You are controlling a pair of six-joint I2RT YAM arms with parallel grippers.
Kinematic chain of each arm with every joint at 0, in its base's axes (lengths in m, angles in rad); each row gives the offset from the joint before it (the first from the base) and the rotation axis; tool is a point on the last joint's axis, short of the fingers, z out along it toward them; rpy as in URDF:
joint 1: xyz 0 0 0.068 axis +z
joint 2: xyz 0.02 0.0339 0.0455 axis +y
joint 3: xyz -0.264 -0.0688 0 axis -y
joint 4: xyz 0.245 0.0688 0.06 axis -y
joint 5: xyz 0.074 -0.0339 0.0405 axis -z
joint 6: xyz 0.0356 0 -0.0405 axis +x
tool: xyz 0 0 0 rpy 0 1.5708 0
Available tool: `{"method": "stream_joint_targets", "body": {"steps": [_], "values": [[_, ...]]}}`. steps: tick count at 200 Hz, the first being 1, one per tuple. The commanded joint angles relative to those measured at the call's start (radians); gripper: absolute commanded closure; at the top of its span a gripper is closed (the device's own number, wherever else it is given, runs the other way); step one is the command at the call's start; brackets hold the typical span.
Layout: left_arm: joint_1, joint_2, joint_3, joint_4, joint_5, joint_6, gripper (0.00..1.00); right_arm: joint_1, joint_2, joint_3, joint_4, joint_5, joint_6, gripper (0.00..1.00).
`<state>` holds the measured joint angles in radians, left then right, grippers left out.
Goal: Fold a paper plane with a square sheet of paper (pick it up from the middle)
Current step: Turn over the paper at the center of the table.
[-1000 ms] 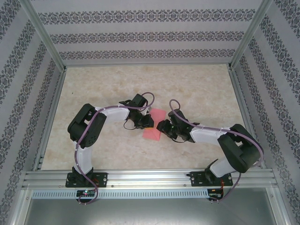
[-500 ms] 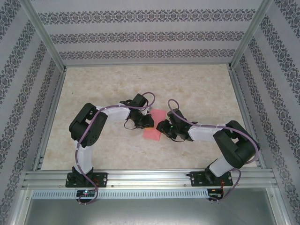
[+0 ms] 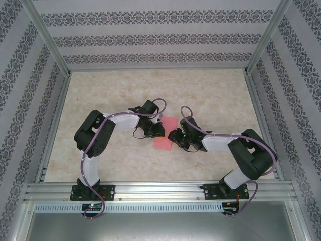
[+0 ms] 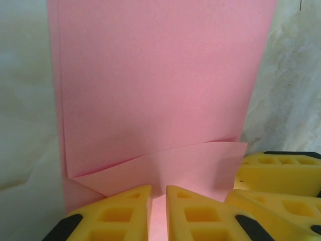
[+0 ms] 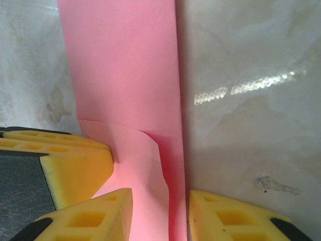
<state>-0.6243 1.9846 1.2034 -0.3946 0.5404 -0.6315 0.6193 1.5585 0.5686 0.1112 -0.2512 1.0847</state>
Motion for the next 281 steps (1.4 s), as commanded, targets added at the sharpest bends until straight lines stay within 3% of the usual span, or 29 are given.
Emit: {"method": "stream_joint_targets", "body": {"steps": [1, 178, 281], "values": [[-0.007, 0.012, 0.015, -0.033, -0.012, 0.027, 0.82, 0.003, 0.019, -0.013, 0.160, 0.000, 0.013, 0.65], [-0.007, 0.005, 0.017, -0.041, -0.019, 0.023, 0.82, -0.007, 0.005, -0.079, 0.232, -0.013, -0.023, 0.67], [-0.007, -0.031, 0.019, -0.034, -0.026, 0.001, 0.81, -0.007, 0.055, -0.082, 0.316, -0.051, -0.037, 0.82]]}}
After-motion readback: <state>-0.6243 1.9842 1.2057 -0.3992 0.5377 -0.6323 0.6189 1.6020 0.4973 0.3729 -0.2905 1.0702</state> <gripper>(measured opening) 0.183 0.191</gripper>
